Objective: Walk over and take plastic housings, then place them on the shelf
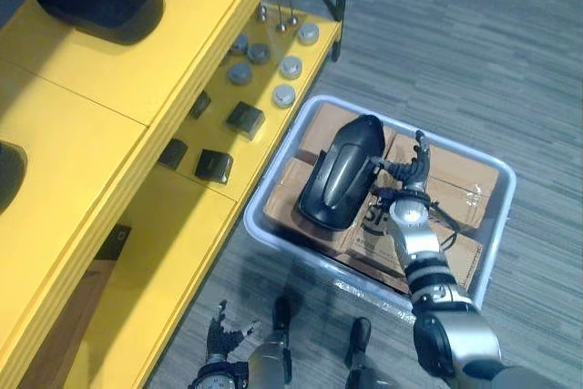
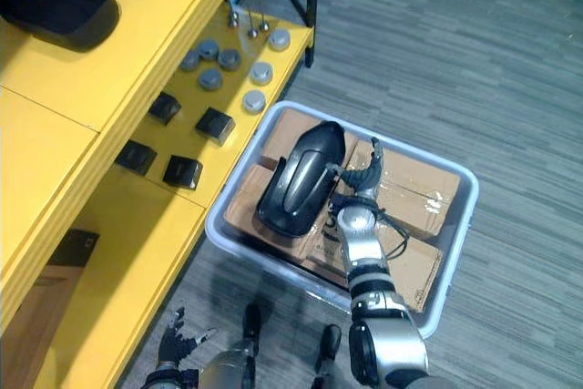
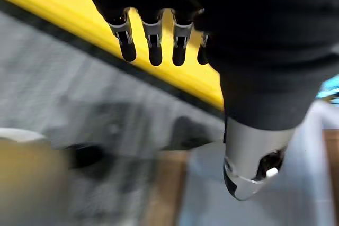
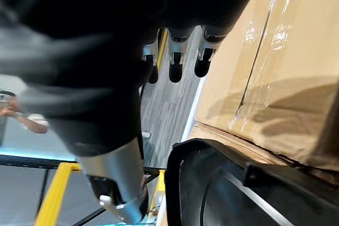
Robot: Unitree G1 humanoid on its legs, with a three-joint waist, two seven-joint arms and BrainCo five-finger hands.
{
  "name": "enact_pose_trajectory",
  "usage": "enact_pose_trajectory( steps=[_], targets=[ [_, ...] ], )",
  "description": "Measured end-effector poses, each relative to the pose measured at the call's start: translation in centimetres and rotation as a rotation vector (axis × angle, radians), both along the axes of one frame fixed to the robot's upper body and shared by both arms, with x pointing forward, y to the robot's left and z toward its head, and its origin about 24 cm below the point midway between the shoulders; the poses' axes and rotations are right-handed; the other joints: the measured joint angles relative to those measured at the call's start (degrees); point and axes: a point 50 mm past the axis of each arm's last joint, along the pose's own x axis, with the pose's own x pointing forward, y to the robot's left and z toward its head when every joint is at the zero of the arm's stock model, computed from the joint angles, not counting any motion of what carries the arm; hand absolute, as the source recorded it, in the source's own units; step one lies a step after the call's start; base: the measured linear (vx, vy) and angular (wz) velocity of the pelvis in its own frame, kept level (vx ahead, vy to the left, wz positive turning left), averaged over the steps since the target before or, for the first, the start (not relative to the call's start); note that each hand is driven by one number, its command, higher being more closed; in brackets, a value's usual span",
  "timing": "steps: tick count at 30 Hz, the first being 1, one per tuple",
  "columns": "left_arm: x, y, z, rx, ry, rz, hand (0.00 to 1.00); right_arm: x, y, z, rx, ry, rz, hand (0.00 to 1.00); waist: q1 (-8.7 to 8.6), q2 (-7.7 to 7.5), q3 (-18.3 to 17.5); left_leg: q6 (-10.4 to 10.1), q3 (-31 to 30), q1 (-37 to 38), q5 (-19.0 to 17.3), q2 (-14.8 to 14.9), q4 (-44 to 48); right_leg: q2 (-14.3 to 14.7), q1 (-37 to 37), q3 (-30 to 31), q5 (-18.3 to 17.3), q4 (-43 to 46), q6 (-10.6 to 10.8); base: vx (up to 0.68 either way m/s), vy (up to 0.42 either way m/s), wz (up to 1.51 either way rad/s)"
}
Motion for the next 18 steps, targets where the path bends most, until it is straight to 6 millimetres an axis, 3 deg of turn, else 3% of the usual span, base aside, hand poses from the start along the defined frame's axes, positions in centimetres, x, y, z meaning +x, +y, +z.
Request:
enact_pose_trajectory(
  steps=[6,12,18],
  targets=[
    [1.0,0.4,-0.5,-0.008,0.027,0.021,0.00,0.5,0.8,0.1,-0.035,0.037,0.019,0.00,-0.06,-0.07,1.2,0.1,0.0,-1.4,0.1,0.0,0.2,0.0,-1.3,0.1,0.3,0.0,0.2,0.00,0.000,0.00],
    [1.6,1.3,-0.5,-0.022,0.040,0.083,0.00,0.4,4.5,-1.4,-0.160,0.095,0.141,0.00,-0.23,-1.17,2.3,0.1,0.0,-2.0,0.2,0.3,0.3,0.3,-1.9,0.1,0.3,0.0,0.2,0.00,0.000,0.00],
    [2.2,1.4,-0.4,-0.013,0.041,0.093,0.00,0.4,6.5,-2.3,-0.265,0.146,0.228,0.00,-0.24,-2.21,2.8,0.1,0.1,-1.9,0.2,0.4,0.3,0.4,-1.9,0.3,0.3,0.0,0.2,0.00,0.000,0.00]
  ],
)
